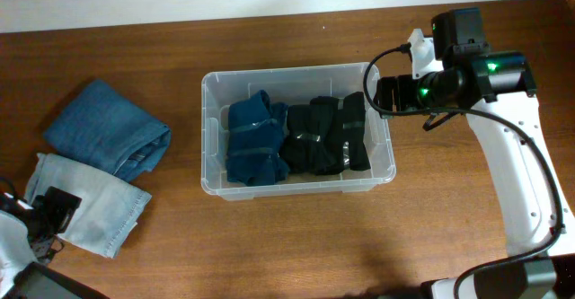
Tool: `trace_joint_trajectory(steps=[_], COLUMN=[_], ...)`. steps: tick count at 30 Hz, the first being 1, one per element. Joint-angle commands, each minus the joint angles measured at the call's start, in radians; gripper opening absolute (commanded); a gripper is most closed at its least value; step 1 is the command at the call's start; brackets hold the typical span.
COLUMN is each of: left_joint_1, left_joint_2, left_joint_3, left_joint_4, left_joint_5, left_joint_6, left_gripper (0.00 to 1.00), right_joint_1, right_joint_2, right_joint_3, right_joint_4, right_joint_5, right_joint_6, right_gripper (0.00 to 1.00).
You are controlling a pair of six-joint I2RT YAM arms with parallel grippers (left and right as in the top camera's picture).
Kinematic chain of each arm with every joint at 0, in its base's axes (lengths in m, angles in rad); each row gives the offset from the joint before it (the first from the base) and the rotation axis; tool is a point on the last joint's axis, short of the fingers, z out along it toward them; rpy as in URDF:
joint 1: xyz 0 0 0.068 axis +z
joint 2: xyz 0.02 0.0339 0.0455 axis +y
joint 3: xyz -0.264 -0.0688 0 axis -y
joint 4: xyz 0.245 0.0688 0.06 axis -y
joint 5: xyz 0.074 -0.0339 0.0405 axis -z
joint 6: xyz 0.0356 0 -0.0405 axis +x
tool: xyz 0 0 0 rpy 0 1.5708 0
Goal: Pack container
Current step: 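Grasp the light-blue jeans with the left gripper and lift them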
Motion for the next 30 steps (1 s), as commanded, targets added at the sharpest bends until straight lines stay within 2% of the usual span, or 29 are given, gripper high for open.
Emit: trace_joint_trajectory(steps=[1,8,15,21,23,26,30], left_joint_1=[-0.002,-0.001,-0.002,-0.002,-0.002,-0.002,-0.002], left_joint_2=[0.010,0.010,0.072,0.207,0.250,0.278,0.259], left_joint_3=[0.018,-0.002,-0.109,-0.116,-0.116,-0.116,-0.115], left_joint_4=[0.002,0.005,0.152,0.208,0.240,0.259,0.251], left_joint_5=[0.011,0.010,0.021,0.173,0.268,0.373,0.464], left_joint_6=[-0.010,-0.022,-0.021,-0.016,0.000,0.018,0.095], left_gripper=[0.99,0.99,0.99,0.99,0.99,0.90,0.63], right_joint_1=[-0.004,-0.004,-0.004,-0.004,-0.004,-0.004,-0.004], right_joint_2=[0.008,0.008,0.008,0.008,0.008,0.008,0.008], right_joint_3=[-0.003,-0.003,-0.003,-0.003,-0.003,-0.003,-0.003], right_joint_4=[0.009,0.008,0.008,0.008,0.005,0.005,0.002], right_joint_5=[0.008,0.009,0.010,0.012,0.012,0.012,0.012], right_joint_6=[-0.007,-0.007,-0.007,-0.007,-0.008,-0.008,-0.007], right_gripper=[0.99,0.99,0.99,0.99,0.99,0.99,0.99])
